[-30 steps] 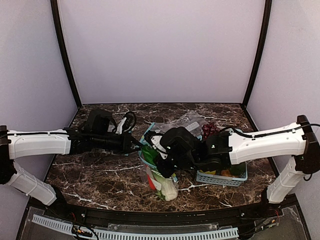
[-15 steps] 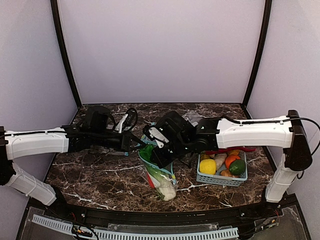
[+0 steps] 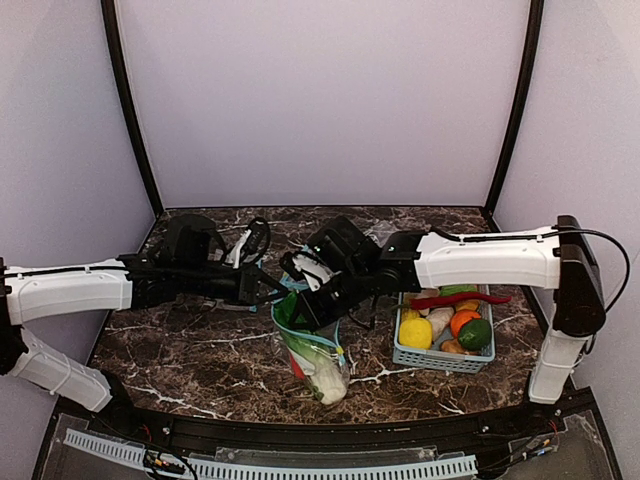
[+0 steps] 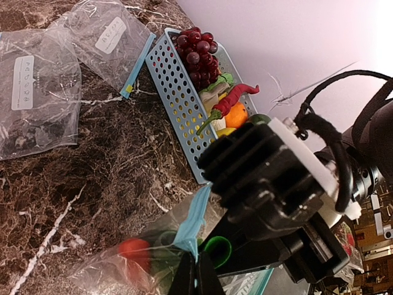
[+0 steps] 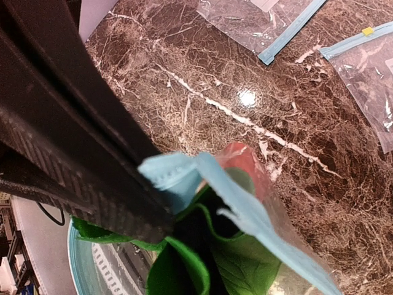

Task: Place the food in the zip-top bag and seal the zipper
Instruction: Adjust the fake vegetable in the zipper food storage bag, then pass from the left arm to the right

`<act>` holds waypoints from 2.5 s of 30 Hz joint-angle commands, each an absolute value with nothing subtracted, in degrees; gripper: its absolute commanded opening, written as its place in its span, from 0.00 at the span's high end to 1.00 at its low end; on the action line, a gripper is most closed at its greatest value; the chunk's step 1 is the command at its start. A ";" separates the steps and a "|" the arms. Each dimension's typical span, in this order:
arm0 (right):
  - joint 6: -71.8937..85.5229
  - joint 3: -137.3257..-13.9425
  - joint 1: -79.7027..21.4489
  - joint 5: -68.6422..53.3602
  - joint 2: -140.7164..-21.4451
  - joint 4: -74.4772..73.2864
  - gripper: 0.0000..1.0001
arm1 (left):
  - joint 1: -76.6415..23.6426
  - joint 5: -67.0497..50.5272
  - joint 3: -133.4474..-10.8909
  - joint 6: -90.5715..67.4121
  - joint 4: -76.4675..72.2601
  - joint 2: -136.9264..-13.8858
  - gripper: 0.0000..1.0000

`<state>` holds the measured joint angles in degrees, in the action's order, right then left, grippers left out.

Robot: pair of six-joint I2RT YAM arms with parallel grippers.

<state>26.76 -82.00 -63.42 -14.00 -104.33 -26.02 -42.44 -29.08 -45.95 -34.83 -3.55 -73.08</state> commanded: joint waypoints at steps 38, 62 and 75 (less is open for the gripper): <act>27.32 -73.89 -63.73 -10.99 -89.70 -27.17 0.35 | -42.21 -19.22 -45.78 -40.02 -0.37 -68.90 0.99; 30.32 -52.52 -77.78 13.83 -79.41 -9.30 0.54 | -41.39 -15.06 -42.54 -44.86 0.36 -66.52 0.99; 26.43 -53.31 -77.74 12.47 -79.61 -7.97 1.00 | -41.36 -15.67 -41.69 -43.83 1.28 -64.71 0.99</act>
